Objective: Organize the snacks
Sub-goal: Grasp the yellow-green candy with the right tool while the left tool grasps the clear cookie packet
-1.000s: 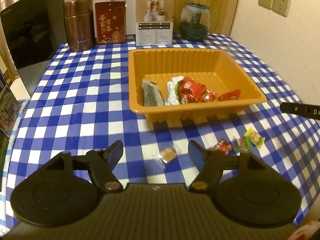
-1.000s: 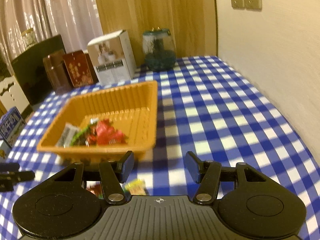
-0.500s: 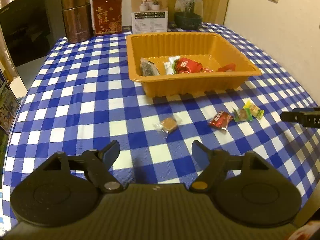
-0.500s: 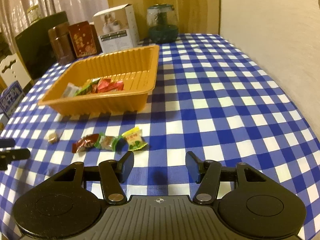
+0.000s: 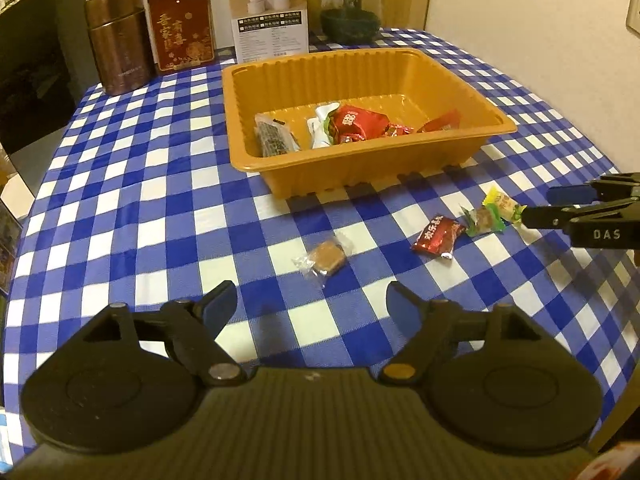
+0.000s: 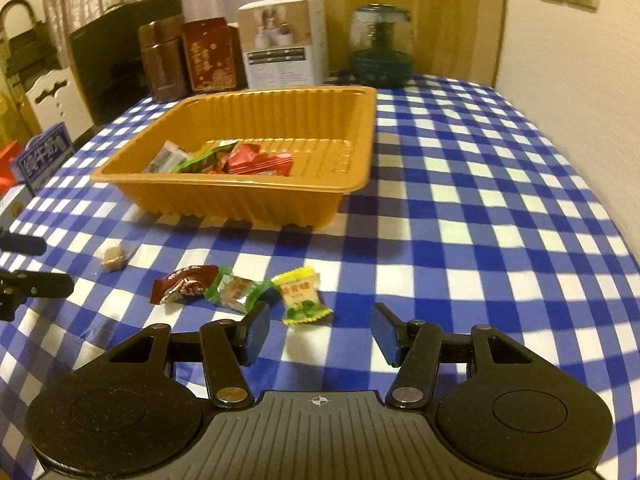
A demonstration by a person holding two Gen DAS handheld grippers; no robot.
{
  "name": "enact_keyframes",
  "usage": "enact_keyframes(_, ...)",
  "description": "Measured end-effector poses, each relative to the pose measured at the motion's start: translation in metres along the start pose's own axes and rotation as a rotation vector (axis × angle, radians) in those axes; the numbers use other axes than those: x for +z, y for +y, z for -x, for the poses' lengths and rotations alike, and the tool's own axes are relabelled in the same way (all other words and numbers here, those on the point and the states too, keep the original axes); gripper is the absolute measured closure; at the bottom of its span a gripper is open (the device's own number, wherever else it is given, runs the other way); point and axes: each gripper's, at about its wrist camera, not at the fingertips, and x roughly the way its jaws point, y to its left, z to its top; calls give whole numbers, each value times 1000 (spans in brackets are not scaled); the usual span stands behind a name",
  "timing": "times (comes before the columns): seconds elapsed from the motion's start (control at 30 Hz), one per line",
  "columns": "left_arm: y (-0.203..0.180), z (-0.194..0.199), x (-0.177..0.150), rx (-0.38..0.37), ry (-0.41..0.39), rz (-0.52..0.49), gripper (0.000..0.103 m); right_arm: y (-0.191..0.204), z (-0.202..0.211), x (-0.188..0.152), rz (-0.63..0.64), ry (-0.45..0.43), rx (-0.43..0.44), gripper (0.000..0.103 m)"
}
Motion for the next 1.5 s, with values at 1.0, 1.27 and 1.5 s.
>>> enact_keyframes(1.0,-10,-40,11,-98,-14,-300,43,11,-13,10,-12,57,-21,82)
enact_keyframes(1.27,-11,-50,15,-106,-13,-325,57,8,-16,12,-43,58,-18,82)
enact_keyframes(1.5,-4,-56,17,-136,15,-282,72,10,-18,12,-47,64,-20,82)
